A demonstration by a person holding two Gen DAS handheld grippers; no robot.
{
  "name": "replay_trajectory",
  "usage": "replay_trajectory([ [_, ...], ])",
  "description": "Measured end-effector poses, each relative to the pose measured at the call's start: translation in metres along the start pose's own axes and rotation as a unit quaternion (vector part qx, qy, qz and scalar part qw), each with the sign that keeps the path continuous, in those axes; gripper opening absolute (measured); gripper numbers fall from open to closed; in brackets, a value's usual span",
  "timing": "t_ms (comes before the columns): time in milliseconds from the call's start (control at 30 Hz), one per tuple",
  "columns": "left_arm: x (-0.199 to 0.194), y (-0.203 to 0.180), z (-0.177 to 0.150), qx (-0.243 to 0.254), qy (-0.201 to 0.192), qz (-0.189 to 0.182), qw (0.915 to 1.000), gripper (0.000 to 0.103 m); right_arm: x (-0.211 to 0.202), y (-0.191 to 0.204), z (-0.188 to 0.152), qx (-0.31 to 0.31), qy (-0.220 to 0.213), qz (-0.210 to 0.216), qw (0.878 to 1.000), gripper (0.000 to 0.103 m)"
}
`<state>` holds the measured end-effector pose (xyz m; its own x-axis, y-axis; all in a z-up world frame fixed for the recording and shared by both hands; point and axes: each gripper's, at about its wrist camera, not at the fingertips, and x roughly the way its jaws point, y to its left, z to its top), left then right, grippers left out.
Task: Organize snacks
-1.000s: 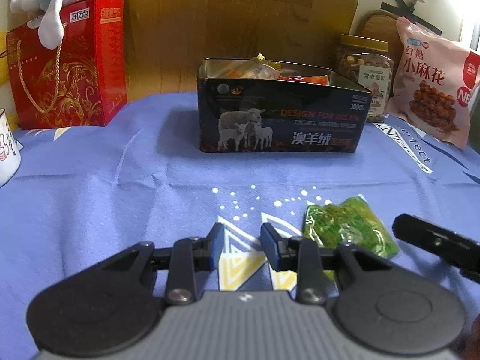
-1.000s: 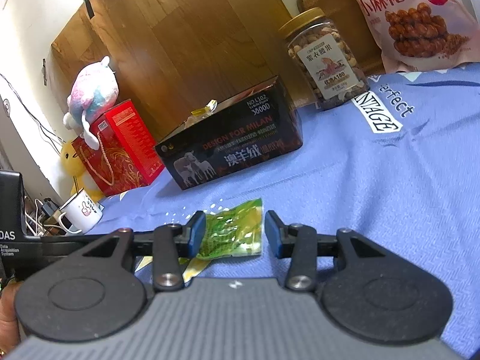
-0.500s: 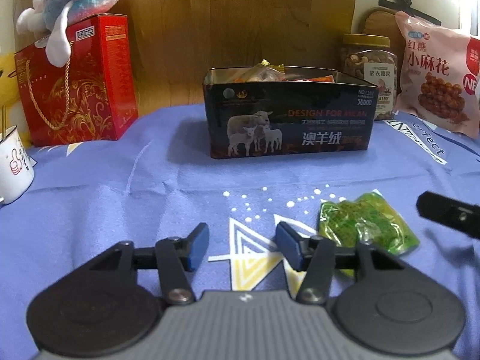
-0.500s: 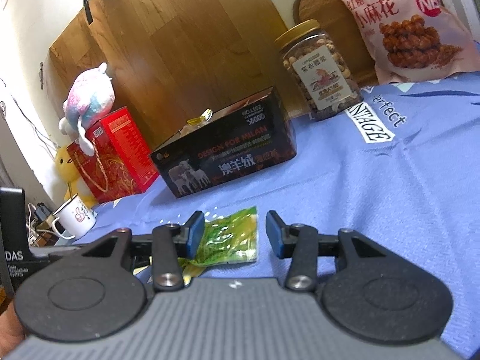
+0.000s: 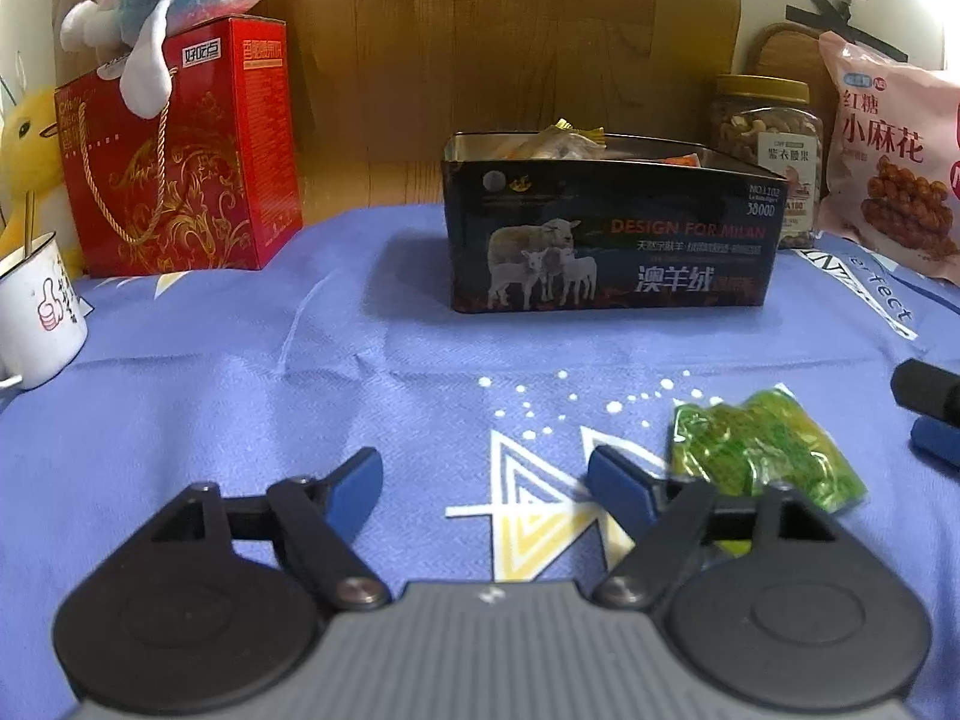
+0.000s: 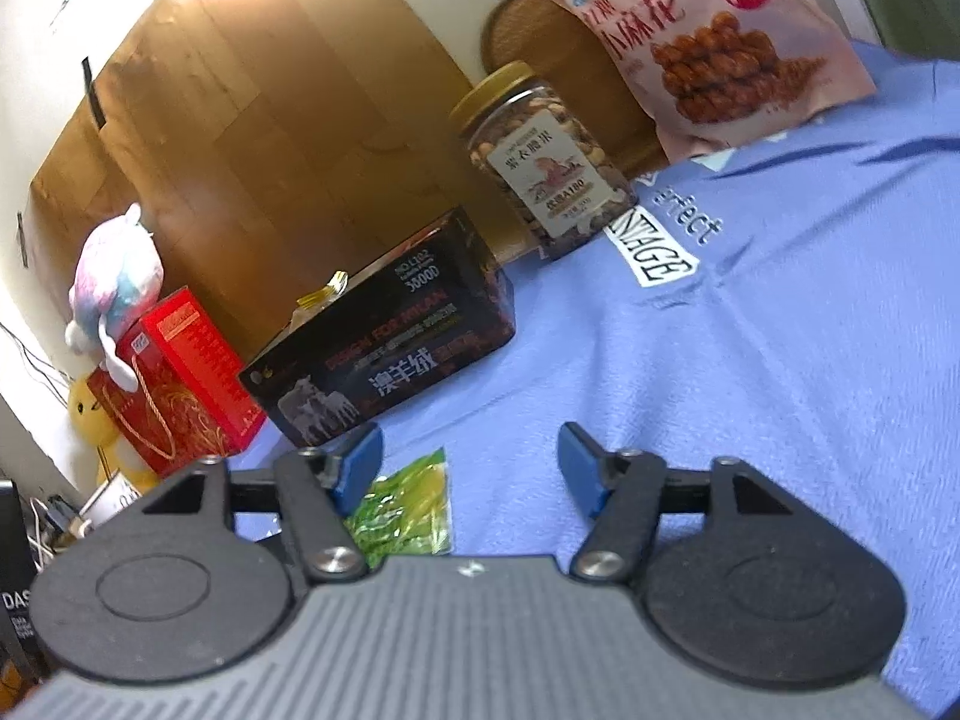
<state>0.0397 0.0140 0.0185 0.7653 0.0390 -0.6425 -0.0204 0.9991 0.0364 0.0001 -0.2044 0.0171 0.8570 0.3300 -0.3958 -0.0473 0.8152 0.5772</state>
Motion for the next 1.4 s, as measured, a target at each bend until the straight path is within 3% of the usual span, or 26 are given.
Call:
replay_trajectory([
  [167,-0.001,0.003,0.000,-0.007,0.000,-0.011,0.9999,0.083,0.002,0.001,0.002,-0.003,0.018,0.001,1.000,0.071],
  [300,-0.003,0.012,-0.001,-0.024,-0.010,-0.046,0.9986,0.079,0.001,0.007,0.001,-0.026,0.019,0.018,0.999,0.070],
  [533,-0.007,0.020,-0.002,-0.046,-0.022,-0.087,0.9949,0.067,0.006,0.026,-0.003,-0.096,0.040,0.034,0.994,0.049],
  [733,-0.014,0.021,-0.005,-0.052,-0.046,-0.094,0.9932,0.066,0.011,0.026,-0.001,-0.091,0.062,0.034,0.993,0.032],
  [1033,-0.023,0.016,-0.009,-0.031,-0.077,-0.099,0.9916,0.066,0.013,0.030,0.016,-0.075,0.065,0.037,0.994,0.027],
  [1100,-0.022,0.015,-0.009,-0.028,-0.074,-0.106,0.9912,0.065,0.016,0.031,0.021,-0.074,0.069,0.036,0.994,0.027],
  [1167,-0.021,0.017,-0.008,-0.031,-0.066,-0.121,0.9899,0.056,0.020,0.031,0.026,-0.072,0.075,0.039,0.994,0.021],
  [1400,-0.012,0.029,-0.007,-0.061,-0.027,-0.177,0.9820,0.046,0.025,0.029,0.023,-0.066,0.100,0.042,0.992,0.020],
])
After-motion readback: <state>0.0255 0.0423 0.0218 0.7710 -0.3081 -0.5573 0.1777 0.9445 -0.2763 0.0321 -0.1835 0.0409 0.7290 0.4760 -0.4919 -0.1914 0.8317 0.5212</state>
